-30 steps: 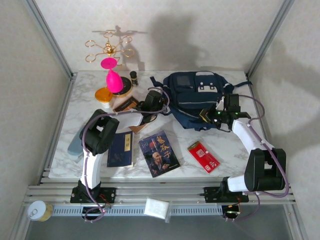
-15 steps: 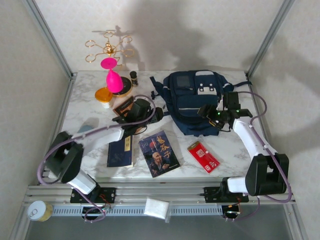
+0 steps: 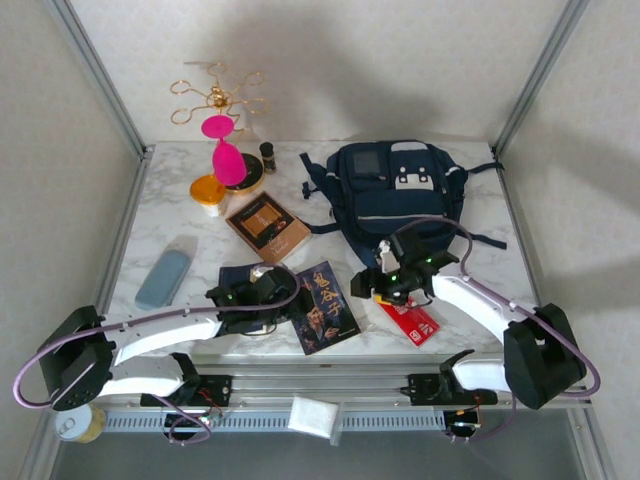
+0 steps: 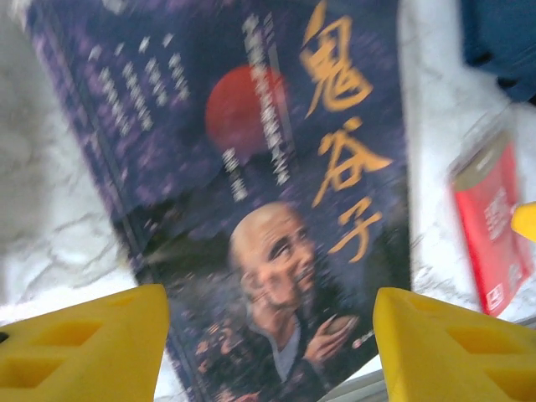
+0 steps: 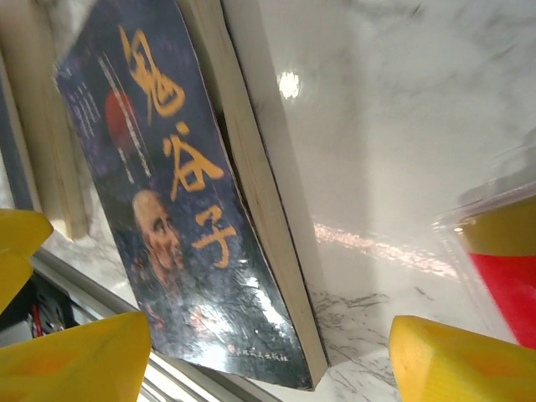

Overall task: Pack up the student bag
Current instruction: Pick up the book from the bottom-center of the table.

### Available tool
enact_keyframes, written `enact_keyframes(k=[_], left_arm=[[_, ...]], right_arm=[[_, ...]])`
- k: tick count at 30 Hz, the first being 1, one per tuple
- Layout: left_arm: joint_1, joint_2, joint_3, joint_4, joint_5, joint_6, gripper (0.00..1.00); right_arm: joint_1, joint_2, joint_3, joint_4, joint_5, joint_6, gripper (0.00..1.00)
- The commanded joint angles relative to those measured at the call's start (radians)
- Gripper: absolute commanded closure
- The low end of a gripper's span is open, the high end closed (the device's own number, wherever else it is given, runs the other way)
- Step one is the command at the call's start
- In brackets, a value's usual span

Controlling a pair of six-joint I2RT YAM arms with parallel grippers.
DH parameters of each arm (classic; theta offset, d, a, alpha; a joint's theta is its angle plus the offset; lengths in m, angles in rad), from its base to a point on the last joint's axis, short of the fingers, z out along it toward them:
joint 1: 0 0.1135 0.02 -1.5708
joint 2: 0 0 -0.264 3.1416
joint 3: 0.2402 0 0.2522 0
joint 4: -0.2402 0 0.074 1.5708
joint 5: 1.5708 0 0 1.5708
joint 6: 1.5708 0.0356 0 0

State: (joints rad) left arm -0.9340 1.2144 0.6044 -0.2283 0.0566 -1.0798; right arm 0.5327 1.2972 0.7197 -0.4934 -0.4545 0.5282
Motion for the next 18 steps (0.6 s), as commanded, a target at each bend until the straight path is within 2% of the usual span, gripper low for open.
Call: enact_keyframes(k=[1, 8, 10, 15, 18], left_arm=[[-0.008, -0.003, -0.064, 0.053, 0.012, -0.144, 0.34], [-0.02, 0.094, -0.094, 0.128, 0.01, -0.127, 0.34], [-0.021, 0.135, -0.083, 0.175, 0.038, -0.098, 0.37], [-0.023, 0.205, -0.063, 0.173, 0.032, -0.074, 0.42], [-0.023, 0.233, -0.051, 0.16, 0.02, -0.057, 0.45]], right_arm=[[0.029, 0.034, -0.048, 0.147, -0.052, 0.026, 0.26], [0.106, 0.142, -0.079, 0.261, -0.056, 0.031, 0.27], [0.124, 0.175, -0.084, 0.286, -0.064, 0.032, 0.29], [0.18, 0.195, -0.07, 0.306, -0.08, 0.041, 0.33], [0.187, 0.18, -0.059, 0.283, -0.082, 0.037, 0.4]])
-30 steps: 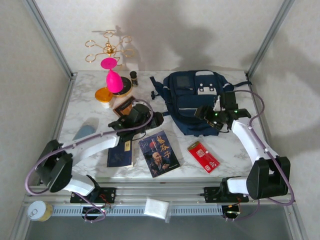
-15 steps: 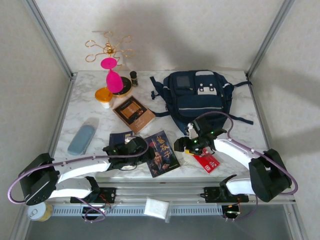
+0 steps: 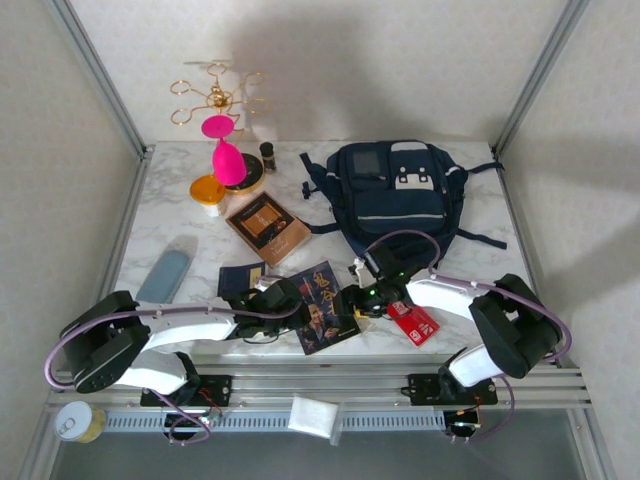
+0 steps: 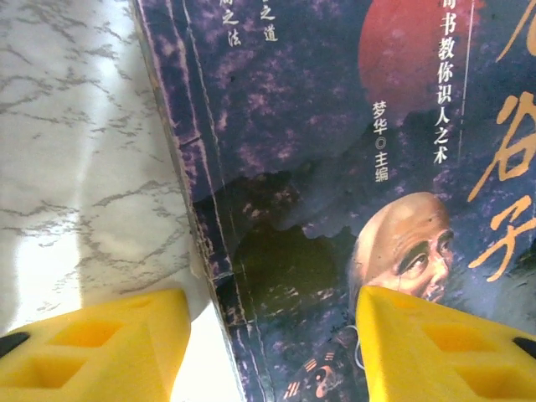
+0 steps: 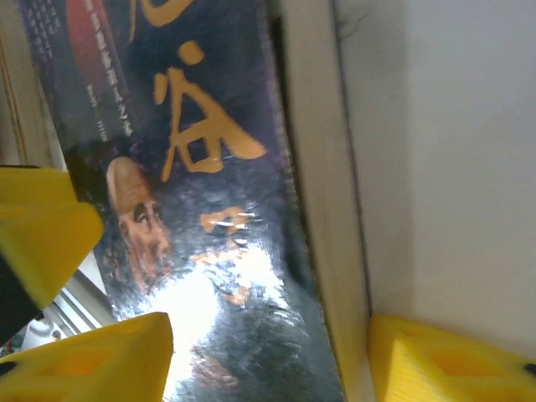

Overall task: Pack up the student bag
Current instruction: Pick up the book from the bottom-center of the table.

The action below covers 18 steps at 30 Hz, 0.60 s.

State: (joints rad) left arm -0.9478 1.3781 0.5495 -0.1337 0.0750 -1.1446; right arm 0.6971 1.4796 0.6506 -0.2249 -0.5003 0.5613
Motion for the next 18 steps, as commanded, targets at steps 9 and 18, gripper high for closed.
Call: enact_keyframes(k=[9, 18], left_arm=[[-0.011, 0.097, 0.022, 0.045, -0.015, 0.031, 0.53], [-0.013, 0.109, 0.035, 0.042, -0.016, 0.041, 0.53]], right_arm=[[0.022, -0.076, 0.032, -0.013, -0.087, -0.02, 0.56], [0.022, -0.064, 0.035, -0.03, -0.067, -0.023, 0.74]])
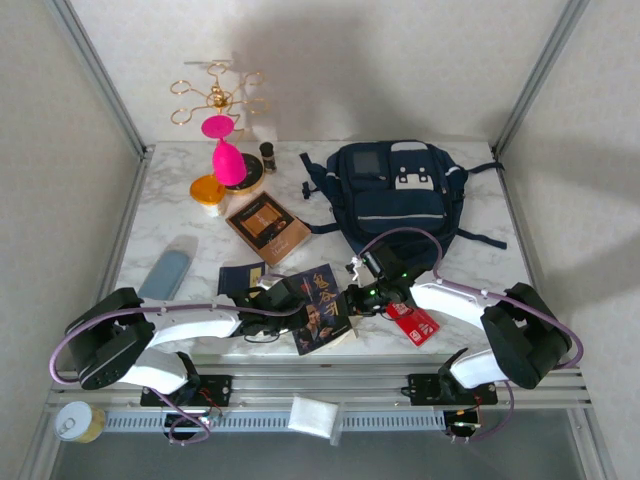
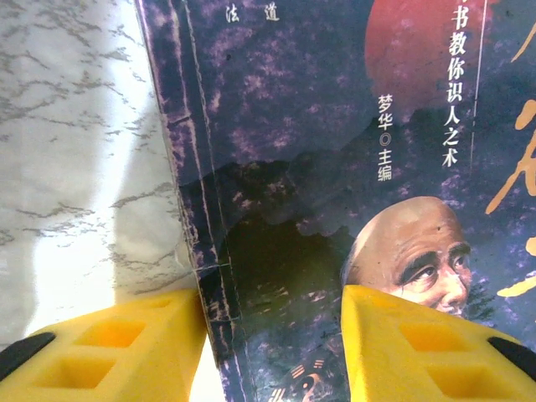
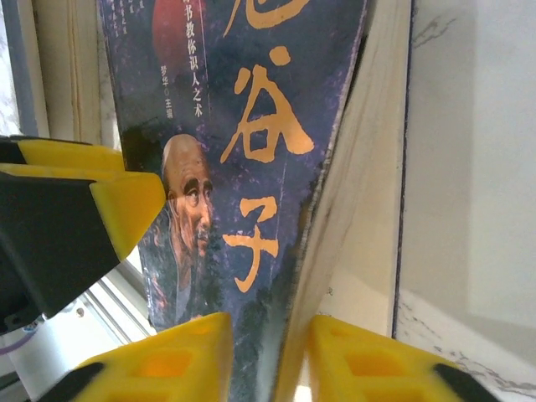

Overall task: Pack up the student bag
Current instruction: Pick up the book from the bottom-center of the table.

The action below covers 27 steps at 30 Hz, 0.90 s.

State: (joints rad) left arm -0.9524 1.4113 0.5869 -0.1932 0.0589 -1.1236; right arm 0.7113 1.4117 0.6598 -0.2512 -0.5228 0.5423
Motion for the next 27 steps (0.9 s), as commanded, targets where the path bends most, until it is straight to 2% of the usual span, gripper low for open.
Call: enact_keyframes(k=[1, 7, 9, 13, 19, 23, 27], left_arm=[[-0.009, 0.075, 0.0, 0.097, -0.002, 0.022, 0.53], [-0.007, 0.048, 0.004, 0.117, -0.022, 0.016, 0.51], [-0.005, 0.044, 0.04, 0.107, -0.033, 0.033, 0.48], [0.001, 0.016, 0.113, 0.012, -0.08, 0.075, 0.42], [0.05, -0.117, 0.14, 0.0, -0.068, 0.085, 0.36], [0.13, -0.242, 0.155, 0.017, -0.025, 0.097, 0.3], [0.236, -0.345, 0.154, 0.041, 0.053, 0.106, 0.19]], right_arm=[[0.007, -0.002, 0.026, -0.007, -0.041, -0.004, 0.76], [0.002, -0.019, 0.028, 0.01, -0.035, 0.011, 0.96], [-0.006, -0.018, 0.048, 0.007, -0.041, 0.007, 1.0], [-0.012, -0.076, 0.081, 0.027, -0.06, 0.033, 1.0], [-0.094, -0.186, 0.117, 0.04, -0.109, 0.061, 1.0], [-0.164, -0.225, 0.16, 0.038, -0.178, 0.07, 1.0], [-0.234, -0.257, 0.205, 0.091, -0.283, 0.133, 1.0]])
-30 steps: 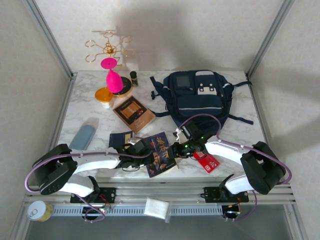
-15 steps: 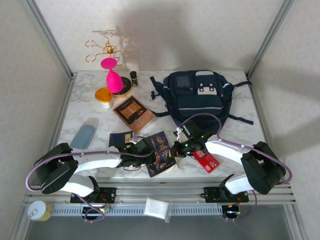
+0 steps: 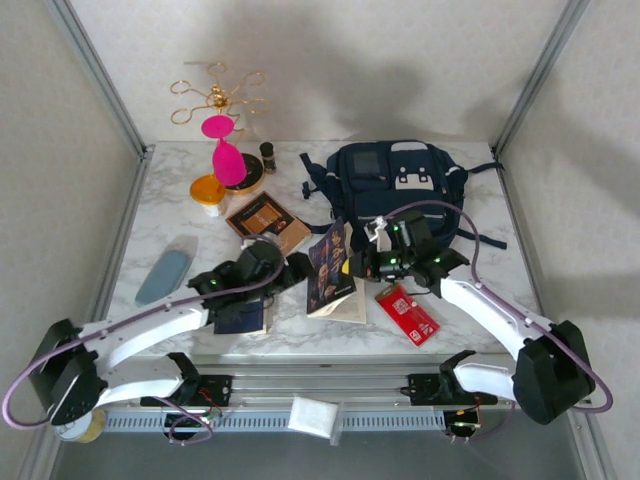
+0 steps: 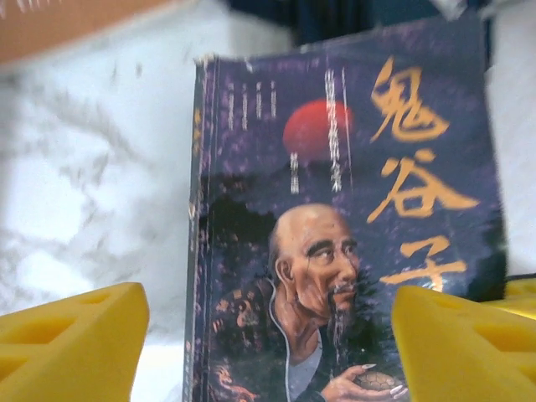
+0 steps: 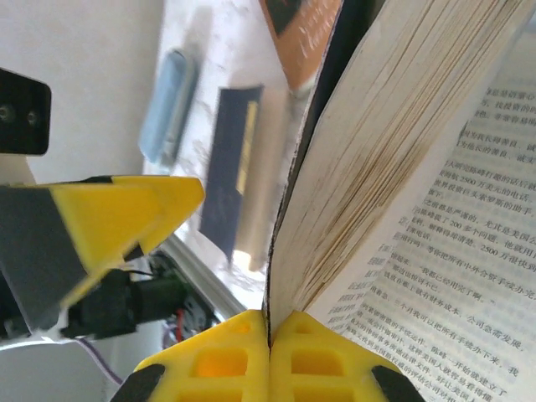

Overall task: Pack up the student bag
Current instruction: Pick up the book from the bottom-center of the table, then pass the book.

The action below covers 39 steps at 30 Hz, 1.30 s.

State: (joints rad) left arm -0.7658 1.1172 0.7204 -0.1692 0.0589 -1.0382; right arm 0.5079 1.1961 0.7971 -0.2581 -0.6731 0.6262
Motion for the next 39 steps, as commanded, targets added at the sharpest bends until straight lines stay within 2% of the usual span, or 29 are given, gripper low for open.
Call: enact_keyframes(k=[1, 7, 11, 14, 20, 23, 26, 34, 36, 38, 39], left_arm=[[0.066, -0.064, 0.022, 0.021, 0.069, 0.025, 0.17], [0.115, -0.058, 0.016, 0.127, 0.193, 0.015, 0.13], [0.117, -0.026, 0.02, 0.288, 0.29, -0.007, 0.12], [0.118, -0.001, 0.03, 0.311, 0.303, -0.024, 0.12], [0.12, 0.048, 0.017, 0.473, 0.37, -0.111, 0.2], [0.123, 0.047, -0.006, 0.601, 0.4, -0.178, 0.29], [0.121, 0.047, 0.026, 0.578, 0.4, -0.17, 0.46], [0.119, 0.052, 0.042, 0.658, 0.388, -0.194, 0.8], [0.12, 0.062, 0.05, 0.694, 0.383, -0.2, 0.9], [0.121, 0.071, 0.061, 0.737, 0.376, -0.208, 1.0], [0.12, 0.075, 0.066, 0.759, 0.371, -0.212, 1.0]], right_arm=[[-0.042, -0.046, 0.08, 0.109, -0.151, 0.063, 1.0], [-0.107, -0.058, 0.119, 0.235, -0.254, 0.185, 1.0], [-0.12, -0.057, 0.124, 0.315, -0.294, 0.245, 1.0], [-0.127, -0.059, 0.128, 0.369, -0.313, 0.285, 1.0], [-0.133, -0.058, 0.102, 0.504, -0.341, 0.382, 1.0], [-0.142, -0.059, 0.087, 0.434, -0.322, 0.322, 1.0], [-0.155, -0.057, 0.051, 0.428, -0.329, 0.305, 1.0], [-0.18, -0.052, 0.042, 0.329, -0.32, 0.225, 0.99], [-0.182, -0.056, 0.045, 0.322, -0.323, 0.225, 0.88], [-0.192, -0.061, 0.06, 0.278, -0.322, 0.2, 0.66], [-0.201, -0.067, 0.065, 0.253, -0.317, 0.187, 0.55]])
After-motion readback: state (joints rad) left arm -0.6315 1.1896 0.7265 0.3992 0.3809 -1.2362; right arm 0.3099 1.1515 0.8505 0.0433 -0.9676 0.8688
